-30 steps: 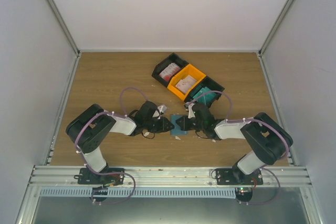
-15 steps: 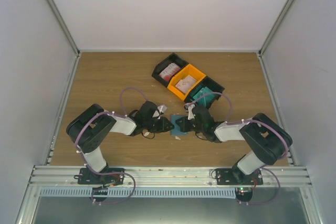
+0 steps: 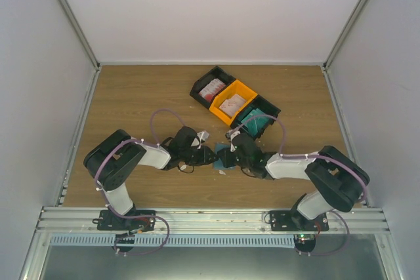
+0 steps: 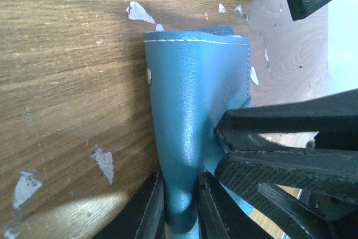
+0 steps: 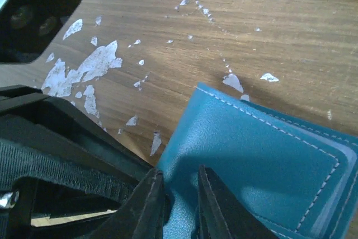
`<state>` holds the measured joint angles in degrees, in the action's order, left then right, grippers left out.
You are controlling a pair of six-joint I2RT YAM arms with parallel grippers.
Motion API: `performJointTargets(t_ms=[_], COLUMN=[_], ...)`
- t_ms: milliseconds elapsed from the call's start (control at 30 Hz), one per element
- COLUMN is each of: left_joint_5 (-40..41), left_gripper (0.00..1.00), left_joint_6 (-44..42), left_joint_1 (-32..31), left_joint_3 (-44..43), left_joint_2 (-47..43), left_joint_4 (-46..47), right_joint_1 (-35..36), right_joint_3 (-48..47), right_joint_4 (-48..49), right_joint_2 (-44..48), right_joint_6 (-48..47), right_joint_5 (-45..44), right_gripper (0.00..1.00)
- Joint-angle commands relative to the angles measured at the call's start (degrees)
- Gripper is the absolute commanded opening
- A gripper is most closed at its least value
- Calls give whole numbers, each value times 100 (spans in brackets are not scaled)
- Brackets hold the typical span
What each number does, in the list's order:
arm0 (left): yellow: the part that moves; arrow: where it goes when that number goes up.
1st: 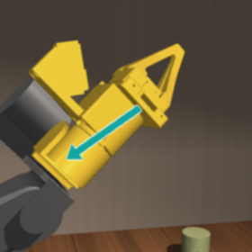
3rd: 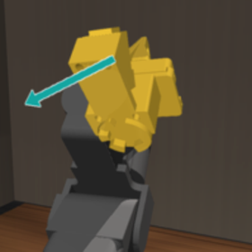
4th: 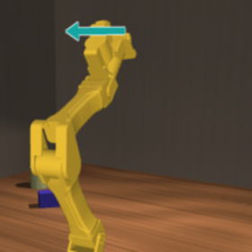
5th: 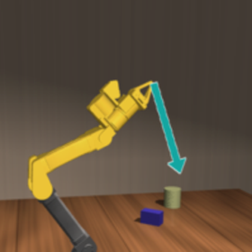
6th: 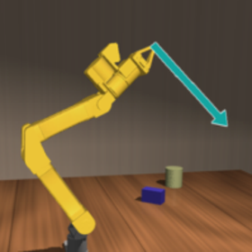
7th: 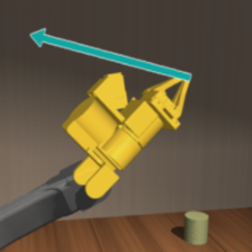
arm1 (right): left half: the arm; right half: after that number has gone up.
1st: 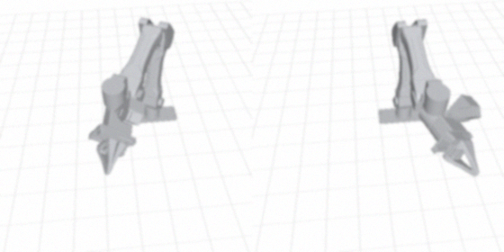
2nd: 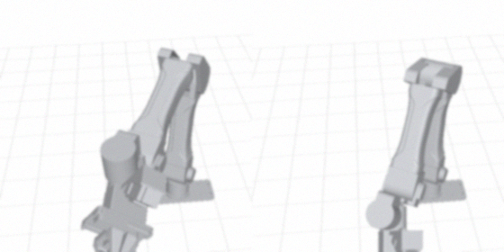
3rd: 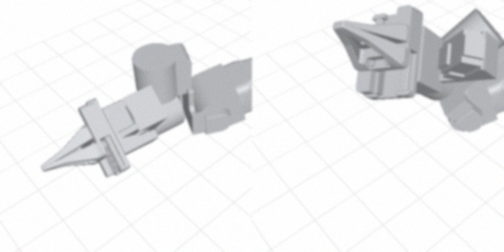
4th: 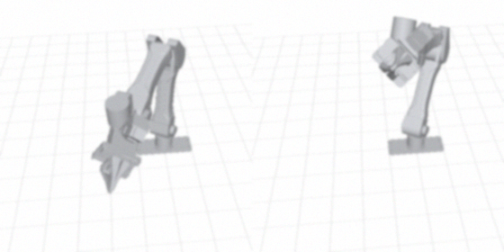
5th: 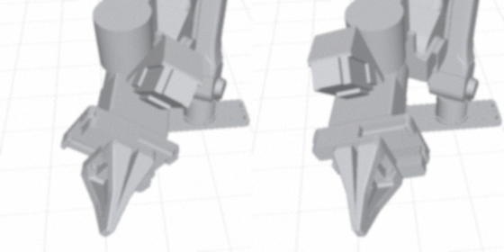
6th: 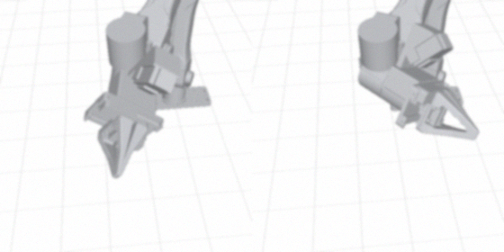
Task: Put the credit cards into the card holder
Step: Close the card holder at the center of the board.
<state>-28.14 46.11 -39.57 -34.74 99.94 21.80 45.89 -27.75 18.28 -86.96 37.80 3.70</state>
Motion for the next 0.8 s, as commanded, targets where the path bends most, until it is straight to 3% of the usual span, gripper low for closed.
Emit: performJointTargets(t_ms=[0, 200, 467, 767], left_joint_5=[665, 601, 505, 400], left_gripper=[21, 21, 23, 24], left_joint_6=[-31, -35, -39, -4], left_joint_1=[-51, -51, -51, -51], left_joint_3=[171, 210, 253, 301], left_joint_2=[161, 140, 114, 162], left_joint_4=[-516, -451, -362, -248], right_joint_1=[135, -24, -153, 41], right_joint_3=[-536, -1496, -1751, -2361], right_joint_4=[-2119, -3134, -3924, -4793], right_joint_2=[39, 137, 459, -102], right_joint_6=[-110, -199, -78, -120], right_joint_5=[617, 368, 221, -296], right_gripper=[22, 27, 33, 36])
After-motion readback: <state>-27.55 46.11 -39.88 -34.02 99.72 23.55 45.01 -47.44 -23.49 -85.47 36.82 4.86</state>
